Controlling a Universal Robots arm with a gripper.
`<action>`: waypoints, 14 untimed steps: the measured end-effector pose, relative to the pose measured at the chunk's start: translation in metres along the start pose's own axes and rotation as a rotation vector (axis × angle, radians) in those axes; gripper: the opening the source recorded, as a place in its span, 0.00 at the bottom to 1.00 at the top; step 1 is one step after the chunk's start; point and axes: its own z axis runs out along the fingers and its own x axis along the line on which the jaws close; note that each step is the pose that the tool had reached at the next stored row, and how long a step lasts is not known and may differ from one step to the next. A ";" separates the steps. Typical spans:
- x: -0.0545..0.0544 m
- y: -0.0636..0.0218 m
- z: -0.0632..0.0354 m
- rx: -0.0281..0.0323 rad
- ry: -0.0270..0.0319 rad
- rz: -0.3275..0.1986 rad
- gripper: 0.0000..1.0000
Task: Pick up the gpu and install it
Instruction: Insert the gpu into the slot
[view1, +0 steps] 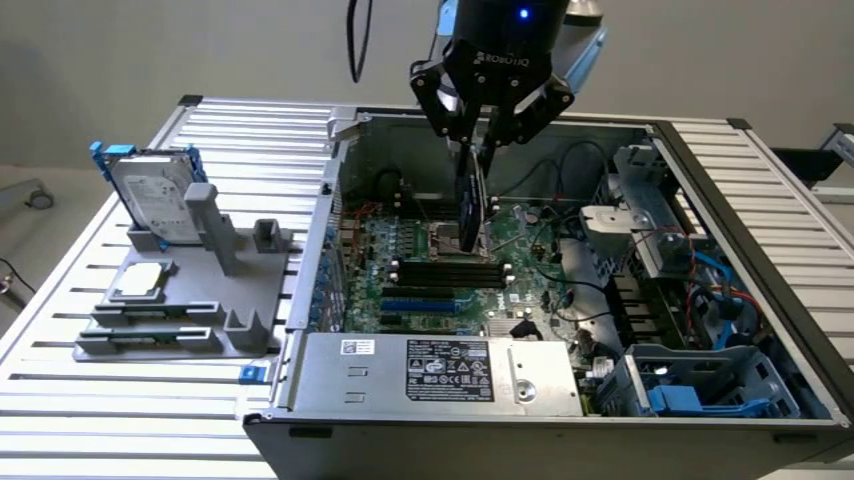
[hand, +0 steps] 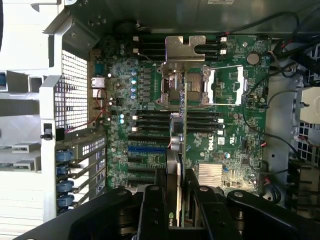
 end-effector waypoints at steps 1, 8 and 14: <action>0.000 0.0000 0.0000 0.0000 0.0000 0.000 0.27; 0.000 0.0000 0.0026 0.0053 0.0004 -0.090 0.27; 0.000 -0.0001 0.0053 0.0126 0.0020 -0.198 0.27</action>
